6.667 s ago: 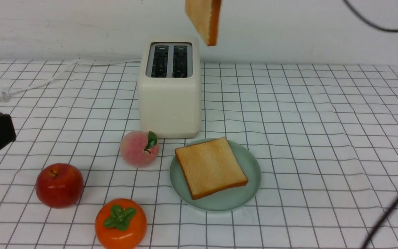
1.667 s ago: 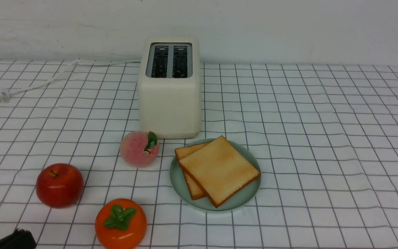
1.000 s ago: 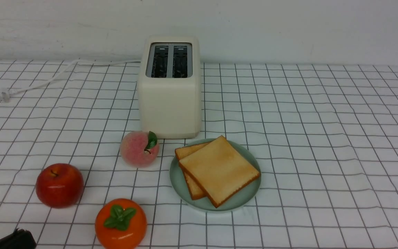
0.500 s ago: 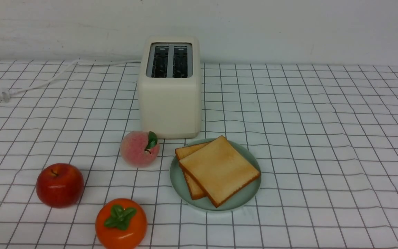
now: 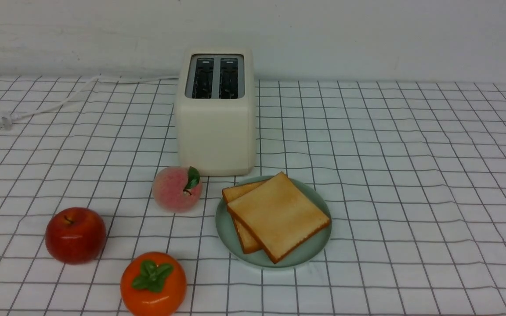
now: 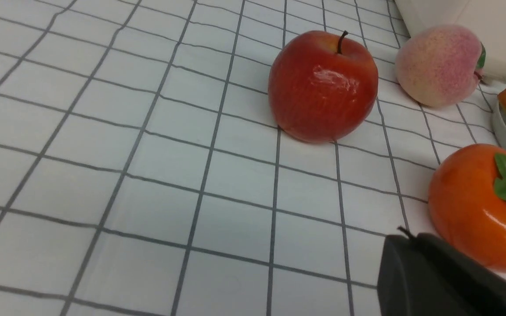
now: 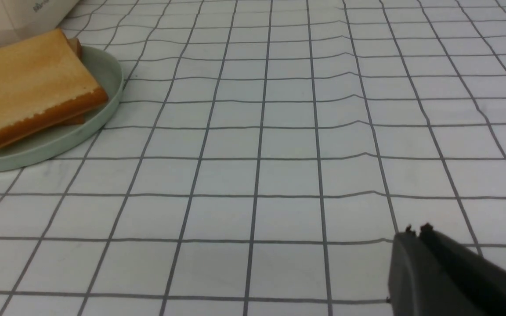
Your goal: Take toasted bread from bread machine on white checkered table place on plate.
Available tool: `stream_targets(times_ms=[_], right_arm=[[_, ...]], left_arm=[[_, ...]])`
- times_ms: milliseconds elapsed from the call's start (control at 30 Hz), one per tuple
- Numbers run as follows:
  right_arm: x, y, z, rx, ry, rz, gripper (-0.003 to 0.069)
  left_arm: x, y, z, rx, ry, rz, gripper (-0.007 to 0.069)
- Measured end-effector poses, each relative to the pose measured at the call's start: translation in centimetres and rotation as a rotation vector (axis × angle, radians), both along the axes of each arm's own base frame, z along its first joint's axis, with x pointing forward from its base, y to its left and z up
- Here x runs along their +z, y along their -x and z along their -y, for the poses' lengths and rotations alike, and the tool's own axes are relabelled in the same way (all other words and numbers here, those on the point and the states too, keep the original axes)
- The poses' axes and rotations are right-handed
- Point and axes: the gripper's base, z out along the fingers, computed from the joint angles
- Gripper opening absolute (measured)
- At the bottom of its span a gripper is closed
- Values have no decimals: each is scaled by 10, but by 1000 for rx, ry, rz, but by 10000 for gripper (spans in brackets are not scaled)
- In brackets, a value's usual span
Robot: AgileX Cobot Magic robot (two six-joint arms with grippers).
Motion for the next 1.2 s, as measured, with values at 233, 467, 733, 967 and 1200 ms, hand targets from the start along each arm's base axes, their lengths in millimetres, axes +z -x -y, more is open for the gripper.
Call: stream_targets(times_ms=[233,467,733,967,1200], right_arm=[[0,0,0,0,0,0,12],[0,0,0,0,0,0,20],[0,0,0,0,0,0,22],[0,0,0,0,0,0,29],[0,0,0,0,0,0,35]], left_arm=[[0,0,0,0,-1,0,-13],[0,0,0,-1,-2,0,-13],[0,0,0,-1,-2,0,-12],[0,0,0,-1,-2,0,-8],[0,0,0,-1,-2,0,-2]])
